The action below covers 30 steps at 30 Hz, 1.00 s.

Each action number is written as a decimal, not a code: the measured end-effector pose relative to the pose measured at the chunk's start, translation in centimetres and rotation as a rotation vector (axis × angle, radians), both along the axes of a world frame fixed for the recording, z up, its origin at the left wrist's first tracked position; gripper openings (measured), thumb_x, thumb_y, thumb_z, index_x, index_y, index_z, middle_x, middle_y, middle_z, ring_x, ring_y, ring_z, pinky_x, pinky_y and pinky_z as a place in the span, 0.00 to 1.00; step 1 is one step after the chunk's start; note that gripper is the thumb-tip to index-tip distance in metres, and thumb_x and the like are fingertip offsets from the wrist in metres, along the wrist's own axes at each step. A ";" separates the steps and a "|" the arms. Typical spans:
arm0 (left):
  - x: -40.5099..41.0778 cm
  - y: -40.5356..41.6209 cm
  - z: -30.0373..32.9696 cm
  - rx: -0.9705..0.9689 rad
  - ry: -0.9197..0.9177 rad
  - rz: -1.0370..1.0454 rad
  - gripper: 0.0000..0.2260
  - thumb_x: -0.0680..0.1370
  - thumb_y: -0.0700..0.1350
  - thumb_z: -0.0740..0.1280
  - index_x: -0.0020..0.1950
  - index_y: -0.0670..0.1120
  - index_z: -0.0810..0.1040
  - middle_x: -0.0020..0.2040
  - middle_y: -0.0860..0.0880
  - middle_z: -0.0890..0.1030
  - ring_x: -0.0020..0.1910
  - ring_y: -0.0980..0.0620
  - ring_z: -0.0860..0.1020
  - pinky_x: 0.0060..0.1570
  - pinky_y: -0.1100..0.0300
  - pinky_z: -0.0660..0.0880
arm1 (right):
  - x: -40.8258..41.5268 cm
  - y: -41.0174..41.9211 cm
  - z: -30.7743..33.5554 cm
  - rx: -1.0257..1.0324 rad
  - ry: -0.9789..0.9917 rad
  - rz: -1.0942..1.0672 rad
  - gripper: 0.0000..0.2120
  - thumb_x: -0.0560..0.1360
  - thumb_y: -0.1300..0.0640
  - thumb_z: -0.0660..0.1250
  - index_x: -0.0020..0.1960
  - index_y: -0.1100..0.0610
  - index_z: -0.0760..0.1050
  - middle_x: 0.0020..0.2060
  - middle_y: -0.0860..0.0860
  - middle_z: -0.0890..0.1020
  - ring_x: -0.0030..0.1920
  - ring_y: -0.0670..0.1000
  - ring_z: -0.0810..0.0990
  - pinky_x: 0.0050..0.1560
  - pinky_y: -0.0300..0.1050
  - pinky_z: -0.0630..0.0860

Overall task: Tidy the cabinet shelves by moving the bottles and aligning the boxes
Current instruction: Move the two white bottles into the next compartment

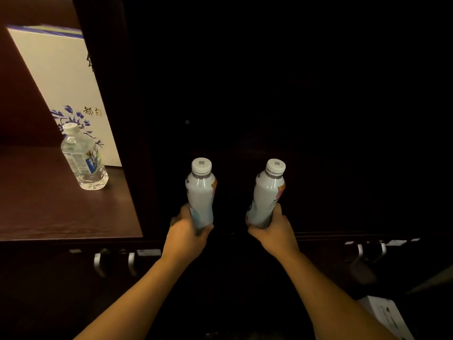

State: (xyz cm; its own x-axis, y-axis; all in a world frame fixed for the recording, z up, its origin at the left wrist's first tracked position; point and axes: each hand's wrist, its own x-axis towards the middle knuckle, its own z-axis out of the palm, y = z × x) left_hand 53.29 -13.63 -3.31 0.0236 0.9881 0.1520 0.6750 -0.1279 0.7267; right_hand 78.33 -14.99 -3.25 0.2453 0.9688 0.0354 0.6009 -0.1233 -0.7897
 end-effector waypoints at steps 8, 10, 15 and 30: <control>0.4 -0.2 0.1 -0.047 -0.099 0.073 0.33 0.73 0.53 0.76 0.72 0.45 0.64 0.63 0.45 0.77 0.63 0.43 0.75 0.57 0.48 0.78 | 2.0 -0.4 1.0 -0.048 -0.055 0.016 0.38 0.59 0.38 0.74 0.64 0.43 0.63 0.53 0.51 0.77 0.52 0.56 0.79 0.52 0.57 0.80; 0.3 -0.4 0.2 -0.072 -0.127 0.089 0.35 0.73 0.53 0.77 0.74 0.46 0.64 0.63 0.46 0.78 0.62 0.44 0.77 0.54 0.54 0.77 | 2.1 -0.7 1.1 -0.046 -0.055 0.017 0.37 0.60 0.37 0.73 0.65 0.44 0.63 0.53 0.52 0.77 0.52 0.57 0.79 0.51 0.57 0.80; -0.2 -1.8 0.1 -0.052 -0.071 0.080 0.37 0.72 0.56 0.77 0.76 0.49 0.64 0.67 0.50 0.76 0.66 0.48 0.75 0.56 0.61 0.71 | 1.9 -1.7 0.5 0.009 -0.063 0.041 0.34 0.69 0.45 0.75 0.70 0.52 0.67 0.57 0.52 0.78 0.58 0.57 0.78 0.57 0.57 0.78; -11.4 -6.3 3.2 -0.040 0.116 0.171 0.09 0.74 0.57 0.74 0.50 0.55 0.81 0.43 0.58 0.82 0.43 0.62 0.81 0.40 0.63 0.78 | -13.6 -6.2 2.0 0.265 -0.075 0.416 0.07 0.74 0.47 0.70 0.41 0.49 0.74 0.34 0.44 0.78 0.37 0.44 0.78 0.37 0.45 0.76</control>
State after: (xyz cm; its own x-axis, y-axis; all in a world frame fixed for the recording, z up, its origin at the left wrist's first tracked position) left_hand 41.90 -19.91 -0.15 -0.1294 0.9845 0.1187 0.7640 0.0227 0.6448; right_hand 64.75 -21.15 -1.26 -0.1722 0.9395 0.2960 0.6128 0.3374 -0.7146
